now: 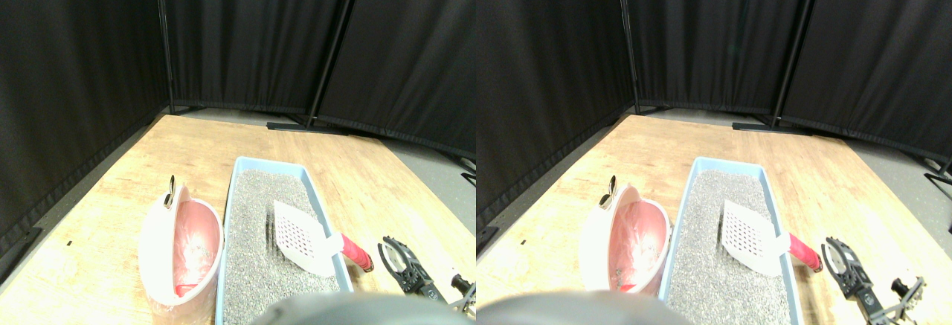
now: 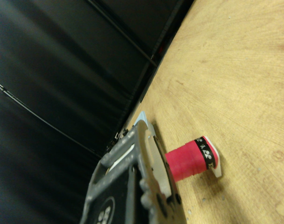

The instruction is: Scoop (unimanual)

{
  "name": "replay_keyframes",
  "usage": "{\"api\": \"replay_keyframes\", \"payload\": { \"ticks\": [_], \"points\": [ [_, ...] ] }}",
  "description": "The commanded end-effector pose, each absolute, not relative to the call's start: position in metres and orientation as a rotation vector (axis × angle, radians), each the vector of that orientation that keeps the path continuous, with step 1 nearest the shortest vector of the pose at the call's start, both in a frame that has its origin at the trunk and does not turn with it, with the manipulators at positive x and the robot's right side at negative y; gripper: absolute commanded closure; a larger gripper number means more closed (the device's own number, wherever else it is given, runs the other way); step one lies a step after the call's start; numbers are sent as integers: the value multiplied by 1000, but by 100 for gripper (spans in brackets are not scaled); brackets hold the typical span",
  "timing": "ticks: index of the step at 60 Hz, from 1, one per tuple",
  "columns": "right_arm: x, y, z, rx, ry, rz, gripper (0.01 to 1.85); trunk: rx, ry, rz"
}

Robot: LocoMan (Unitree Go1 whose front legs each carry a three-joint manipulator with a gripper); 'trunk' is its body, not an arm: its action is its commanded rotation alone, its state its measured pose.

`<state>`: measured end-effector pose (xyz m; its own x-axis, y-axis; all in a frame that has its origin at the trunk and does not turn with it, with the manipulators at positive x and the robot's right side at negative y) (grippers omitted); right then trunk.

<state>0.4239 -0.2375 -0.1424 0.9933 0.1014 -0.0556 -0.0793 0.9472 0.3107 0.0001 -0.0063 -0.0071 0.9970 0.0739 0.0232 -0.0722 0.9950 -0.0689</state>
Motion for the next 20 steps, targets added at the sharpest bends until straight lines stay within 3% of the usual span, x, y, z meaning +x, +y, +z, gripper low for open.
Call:
{"api": "replay_keyframes", "payload": {
  "ticks": [1, 20],
  "points": [
    [420, -232, -127, 284, 20, 121, 180, -93, -37, 63],
    [414, -231, -129, 289, 17, 105, 180, -82, -33, 44]
  ]
}}
